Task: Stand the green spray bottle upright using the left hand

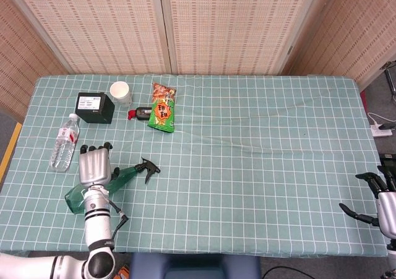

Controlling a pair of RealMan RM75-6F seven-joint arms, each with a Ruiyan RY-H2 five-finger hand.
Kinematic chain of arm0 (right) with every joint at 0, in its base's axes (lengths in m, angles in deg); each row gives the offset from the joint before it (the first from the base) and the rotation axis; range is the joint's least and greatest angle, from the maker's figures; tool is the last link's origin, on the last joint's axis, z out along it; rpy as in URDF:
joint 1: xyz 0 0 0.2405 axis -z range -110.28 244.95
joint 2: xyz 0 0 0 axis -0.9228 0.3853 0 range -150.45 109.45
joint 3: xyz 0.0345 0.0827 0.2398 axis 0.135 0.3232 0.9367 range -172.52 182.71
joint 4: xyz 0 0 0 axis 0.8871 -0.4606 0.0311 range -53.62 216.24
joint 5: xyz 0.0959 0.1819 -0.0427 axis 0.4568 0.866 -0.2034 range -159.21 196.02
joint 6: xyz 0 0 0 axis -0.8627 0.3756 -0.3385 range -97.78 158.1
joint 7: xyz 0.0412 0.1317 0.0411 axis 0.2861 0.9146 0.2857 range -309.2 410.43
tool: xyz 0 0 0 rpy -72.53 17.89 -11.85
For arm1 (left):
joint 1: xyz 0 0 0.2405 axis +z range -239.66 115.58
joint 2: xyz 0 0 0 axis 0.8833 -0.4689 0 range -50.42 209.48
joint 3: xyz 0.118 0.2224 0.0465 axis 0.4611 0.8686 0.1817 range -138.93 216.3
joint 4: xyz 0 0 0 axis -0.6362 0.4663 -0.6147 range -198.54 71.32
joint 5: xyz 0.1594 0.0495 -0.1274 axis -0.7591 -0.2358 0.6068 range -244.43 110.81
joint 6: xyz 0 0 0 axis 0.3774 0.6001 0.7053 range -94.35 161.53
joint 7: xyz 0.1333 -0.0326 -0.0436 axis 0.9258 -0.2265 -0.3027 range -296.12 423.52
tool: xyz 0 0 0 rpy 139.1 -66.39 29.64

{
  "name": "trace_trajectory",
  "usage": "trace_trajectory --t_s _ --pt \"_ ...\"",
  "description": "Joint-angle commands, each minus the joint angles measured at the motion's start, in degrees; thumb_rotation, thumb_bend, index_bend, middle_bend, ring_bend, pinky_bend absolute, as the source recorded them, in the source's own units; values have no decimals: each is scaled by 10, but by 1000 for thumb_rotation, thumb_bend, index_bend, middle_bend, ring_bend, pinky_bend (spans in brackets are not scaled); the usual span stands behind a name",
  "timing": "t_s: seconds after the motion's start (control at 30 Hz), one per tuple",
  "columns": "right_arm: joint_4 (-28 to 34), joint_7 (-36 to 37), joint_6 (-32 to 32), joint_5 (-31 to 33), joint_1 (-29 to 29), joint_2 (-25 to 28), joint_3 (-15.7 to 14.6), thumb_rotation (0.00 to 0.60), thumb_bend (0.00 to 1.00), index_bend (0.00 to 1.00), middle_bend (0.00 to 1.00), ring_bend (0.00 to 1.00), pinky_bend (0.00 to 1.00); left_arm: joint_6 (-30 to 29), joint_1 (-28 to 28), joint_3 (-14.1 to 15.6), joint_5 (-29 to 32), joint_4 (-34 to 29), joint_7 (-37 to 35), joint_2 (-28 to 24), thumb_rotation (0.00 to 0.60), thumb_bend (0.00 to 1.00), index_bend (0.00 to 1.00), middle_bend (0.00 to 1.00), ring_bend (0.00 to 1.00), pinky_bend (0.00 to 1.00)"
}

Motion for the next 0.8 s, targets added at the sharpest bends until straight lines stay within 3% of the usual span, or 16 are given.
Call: trace_trajectory --t_s 0.03,0.17,0.27,0.43,0.5,0.63,0.8 --pt "1 1 -2 1 0 1 -1 600 0 309 309 122 107 -20 -17 -11 30 41 1 29 600 239 310 421 291 155" --pt "3 0 -4 1 -1 3 -1 600 0 308 310 122 107 -22 -20 -3 29 66 -10 34 600 239 297 409 284 147" --pt "7 -4 -6 2 -2 4 -1 600 0 308 310 122 107 -25 -21 -2 26 75 -21 38 600 240 266 345 230 125" --pt "12 -13 -6 4 -2 4 -1 600 0 308 311 122 107 -36 -23 -18 42 82 -32 51 600 238 108 195 114 87" --pt "14 -18 -5 6 -2 3 0 600 0 308 312 122 107 -45 -27 -31 51 80 -36 57 600 236 72 180 108 87" --pt "15 -16 -6 7 -1 4 0 600 0 309 313 123 107 -61 -31 -21 54 85 -25 65 600 226 6 138 75 81" --pt "15 -11 -10 9 -2 7 -1 600 0 308 315 123 107 -77 -30 -41 94 97 -27 90 600 218 0 121 58 78"
